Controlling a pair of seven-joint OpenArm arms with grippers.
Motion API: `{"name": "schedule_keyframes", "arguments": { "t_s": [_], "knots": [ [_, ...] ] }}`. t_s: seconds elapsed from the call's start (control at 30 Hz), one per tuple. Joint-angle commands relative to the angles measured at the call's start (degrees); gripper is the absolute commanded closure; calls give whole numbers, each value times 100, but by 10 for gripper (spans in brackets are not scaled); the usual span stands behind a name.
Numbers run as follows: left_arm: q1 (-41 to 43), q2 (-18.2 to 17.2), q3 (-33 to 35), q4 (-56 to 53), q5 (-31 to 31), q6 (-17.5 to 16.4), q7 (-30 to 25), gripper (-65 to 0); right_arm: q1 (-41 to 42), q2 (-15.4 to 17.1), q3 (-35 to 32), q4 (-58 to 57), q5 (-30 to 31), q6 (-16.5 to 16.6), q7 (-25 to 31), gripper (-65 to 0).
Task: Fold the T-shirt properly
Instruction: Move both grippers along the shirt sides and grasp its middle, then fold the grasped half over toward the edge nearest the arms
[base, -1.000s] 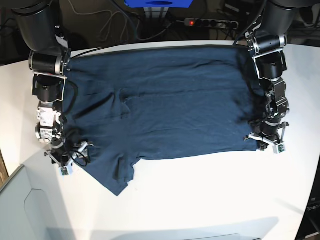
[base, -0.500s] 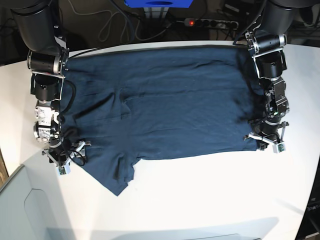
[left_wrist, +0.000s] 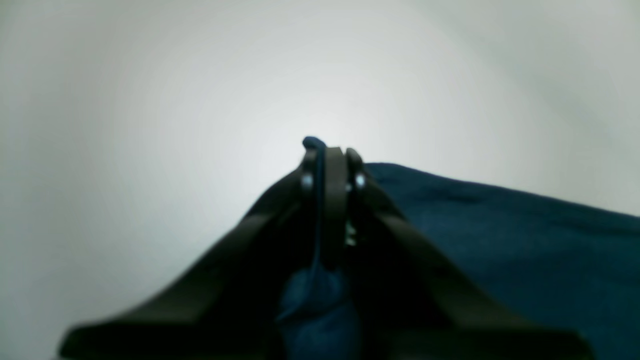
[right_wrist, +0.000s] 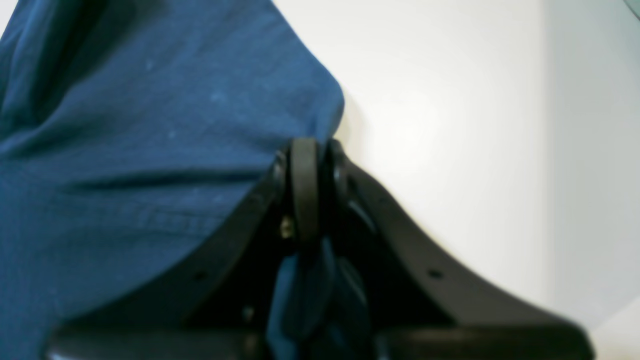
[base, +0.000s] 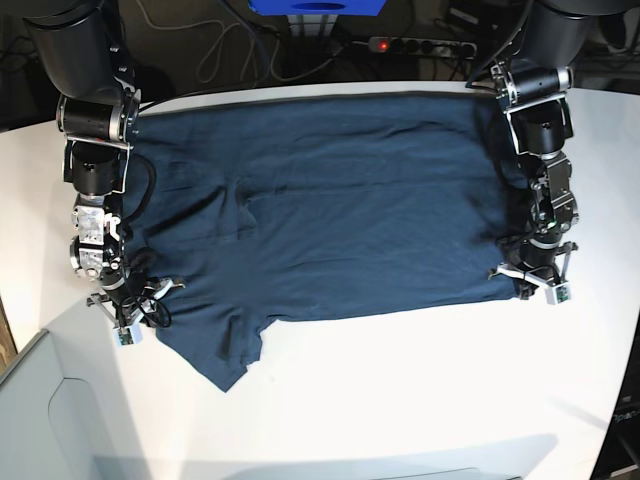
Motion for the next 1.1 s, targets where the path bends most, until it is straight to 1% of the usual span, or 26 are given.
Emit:
{"name": "schedule_keyframes", "arguments": {
  "t_s": [0.0,0.07,0.17,0.3,0.37,0.43,0.5,0.6,0.77,0.9,1.07],
  "knots": [
    [-21,-35,-13,6,60,20,295,0,118,66,17,264,-26,-15,-26,-2],
    [-21,-35,-13,77,60,11,304,0,-41,57,26,651,-26,-15,-43,-2],
    [76,-35,-22,604,60,11,339,0,-304,57,26,1240,-26,-15,-52,-2],
    [375,-35,-31,1492,51,11,796,0,-603,31,35,1750,-18,-15,-52,-2],
    [498,-26,-31,1879,42,11,919,0,-753,13,35,2031,-18,-15,-43,-2],
    [665,18,-31,2231,42,11,928,0,-928,4,61,2374,-18,-15,-43,-2],
    [823,53,-31,2530,42,11,928,0,-1139,-22,237,2735,-18,-15,-43,-2],
    [1034,53,-48,2837,42,11,928,0,-1386,-154,510,3201,-18,-15,-43,-2],
    [1254,97,-400,3119,42,-6,954,0,-1790,-180,677,3702,-18,-15,-43,-1],
    [1368,106,-690,3435,42,-42,1341,0,-2150,-180,677,4150,-18,-15,-43,-1],
    [1553,220,-848,3936,42,-42,1605,0,-2511,-189,677,4634,-18,-15,-43,-1]
  ]
}}
